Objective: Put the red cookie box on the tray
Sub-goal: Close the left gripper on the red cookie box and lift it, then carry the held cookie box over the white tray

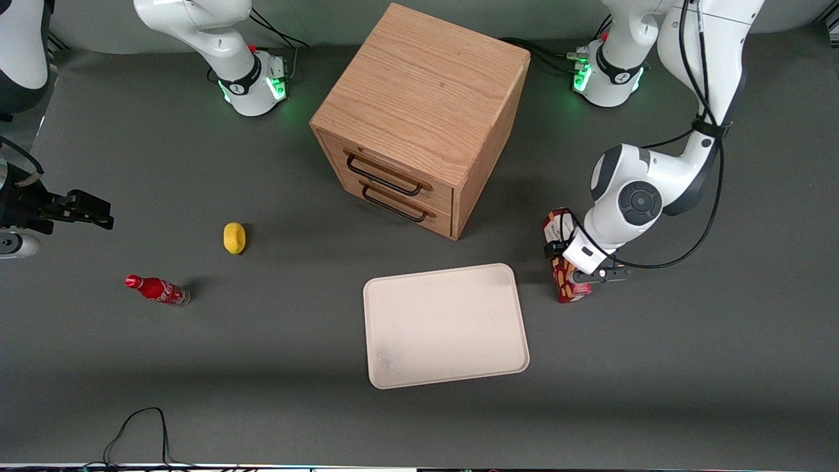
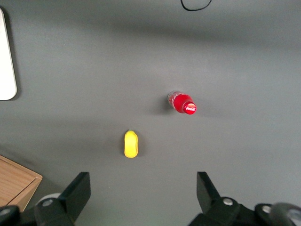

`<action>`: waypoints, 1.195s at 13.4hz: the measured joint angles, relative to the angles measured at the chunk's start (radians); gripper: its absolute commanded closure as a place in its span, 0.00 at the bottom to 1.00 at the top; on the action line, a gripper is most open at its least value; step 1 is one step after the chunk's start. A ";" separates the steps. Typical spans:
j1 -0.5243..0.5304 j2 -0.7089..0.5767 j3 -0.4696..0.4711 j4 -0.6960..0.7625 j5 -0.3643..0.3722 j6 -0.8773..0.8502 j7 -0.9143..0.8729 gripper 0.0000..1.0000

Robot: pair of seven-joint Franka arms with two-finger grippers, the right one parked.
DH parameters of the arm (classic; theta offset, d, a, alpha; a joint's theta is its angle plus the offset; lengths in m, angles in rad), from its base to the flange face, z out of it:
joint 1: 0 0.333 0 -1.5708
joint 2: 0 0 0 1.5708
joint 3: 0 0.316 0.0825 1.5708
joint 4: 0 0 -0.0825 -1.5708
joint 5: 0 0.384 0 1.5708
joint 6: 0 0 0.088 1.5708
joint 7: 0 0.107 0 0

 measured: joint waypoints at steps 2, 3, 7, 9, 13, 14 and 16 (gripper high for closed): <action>0.009 0.000 0.001 0.000 0.000 0.000 0.010 1.00; 0.010 0.000 0.001 0.000 0.000 0.000 0.012 1.00; 0.010 0.000 0.000 0.002 0.000 0.000 0.015 1.00; 0.011 0.000 0.000 0.004 0.000 -0.001 0.015 1.00; 0.019 -0.028 0.001 0.108 -0.001 -0.201 0.015 1.00; 0.023 -0.048 0.002 0.159 -0.001 -0.295 0.015 1.00; 0.035 -0.103 0.003 0.272 -0.002 -0.491 0.015 1.00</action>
